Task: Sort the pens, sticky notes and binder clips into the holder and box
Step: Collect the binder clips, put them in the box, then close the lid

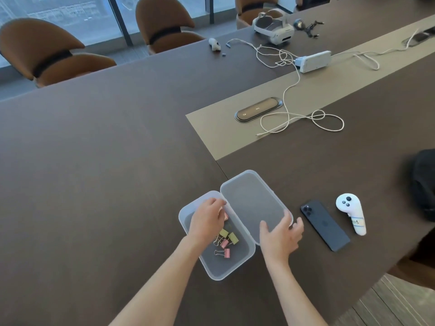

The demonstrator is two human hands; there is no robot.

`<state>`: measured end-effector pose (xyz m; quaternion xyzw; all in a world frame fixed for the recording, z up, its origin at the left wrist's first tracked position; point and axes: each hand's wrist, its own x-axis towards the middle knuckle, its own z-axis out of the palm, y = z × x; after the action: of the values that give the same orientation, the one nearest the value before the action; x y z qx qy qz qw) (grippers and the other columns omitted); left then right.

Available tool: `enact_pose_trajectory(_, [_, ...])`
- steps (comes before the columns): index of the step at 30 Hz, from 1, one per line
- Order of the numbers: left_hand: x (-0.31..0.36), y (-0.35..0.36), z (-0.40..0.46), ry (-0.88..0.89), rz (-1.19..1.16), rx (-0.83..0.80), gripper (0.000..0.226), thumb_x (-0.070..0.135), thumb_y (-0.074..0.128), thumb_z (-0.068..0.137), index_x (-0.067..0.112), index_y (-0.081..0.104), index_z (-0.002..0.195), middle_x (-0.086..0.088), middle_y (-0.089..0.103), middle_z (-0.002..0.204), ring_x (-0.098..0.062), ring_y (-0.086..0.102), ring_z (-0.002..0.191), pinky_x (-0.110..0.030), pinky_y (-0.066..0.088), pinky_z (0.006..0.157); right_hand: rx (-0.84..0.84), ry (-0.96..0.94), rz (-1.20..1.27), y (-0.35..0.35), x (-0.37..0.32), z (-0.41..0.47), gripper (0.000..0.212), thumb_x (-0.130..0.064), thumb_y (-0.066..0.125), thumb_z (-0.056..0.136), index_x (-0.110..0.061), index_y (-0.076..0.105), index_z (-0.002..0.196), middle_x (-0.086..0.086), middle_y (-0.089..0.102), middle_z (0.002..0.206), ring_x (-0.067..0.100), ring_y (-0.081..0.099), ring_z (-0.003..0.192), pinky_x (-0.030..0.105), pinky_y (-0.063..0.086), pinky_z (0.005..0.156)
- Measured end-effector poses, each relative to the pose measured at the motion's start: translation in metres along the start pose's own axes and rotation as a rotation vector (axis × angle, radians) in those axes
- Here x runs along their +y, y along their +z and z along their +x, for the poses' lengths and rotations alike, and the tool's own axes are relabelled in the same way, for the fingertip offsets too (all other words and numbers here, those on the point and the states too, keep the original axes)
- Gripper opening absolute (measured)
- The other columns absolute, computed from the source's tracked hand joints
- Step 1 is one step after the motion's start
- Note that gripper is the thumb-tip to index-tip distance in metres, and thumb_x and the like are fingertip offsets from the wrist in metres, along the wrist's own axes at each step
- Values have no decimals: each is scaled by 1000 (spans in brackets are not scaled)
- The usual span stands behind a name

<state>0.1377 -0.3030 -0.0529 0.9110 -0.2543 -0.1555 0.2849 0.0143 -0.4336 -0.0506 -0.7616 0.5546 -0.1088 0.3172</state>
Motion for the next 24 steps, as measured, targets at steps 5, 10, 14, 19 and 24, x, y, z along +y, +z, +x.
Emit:
enact_pose_trajectory(5, [6,-14,42,-94,-22,-39,37,11,45,100,11,58,134,-12,57,139,-30,47,132,-38,38,106,-106,603,661,-13,-1,24,75,-14,56,88,-19,19,153,8,52,134,32,55,116,44,44,98])
enact_pose_trajectory(10, [2,-32,66,-187,-83,-129,39,27,43,103,11,58,135,-10,63,133,-29,55,125,-36,42,100,-94,563,842,-31,14,27,9,-19,52,86,-15,59,87,4,64,89,18,70,84,37,51,86])
enact_pose_trajectory(14, [-4,-50,78,-263,-256,-115,43,38,36,102,5,64,101,-11,68,99,-28,59,95,-38,44,84,-61,407,877,-50,5,2,20,-34,51,98,-21,68,95,-4,72,97,14,68,92,33,55,85])
enact_pose_trajectory(19, [3,-79,86,-300,-540,-231,65,64,24,99,23,68,124,-5,72,119,-24,64,114,-46,38,110,-8,182,661,-47,-2,-49,16,-44,46,99,-39,61,104,-4,62,108,10,65,97,40,55,89])
enact_pose_trajectory(24, [14,-90,79,-232,-621,-273,62,64,33,96,21,77,97,0,78,104,-14,69,106,-36,39,108,-118,160,733,-46,-13,-100,18,-32,49,99,-43,60,110,-4,60,114,8,63,105,32,52,89])
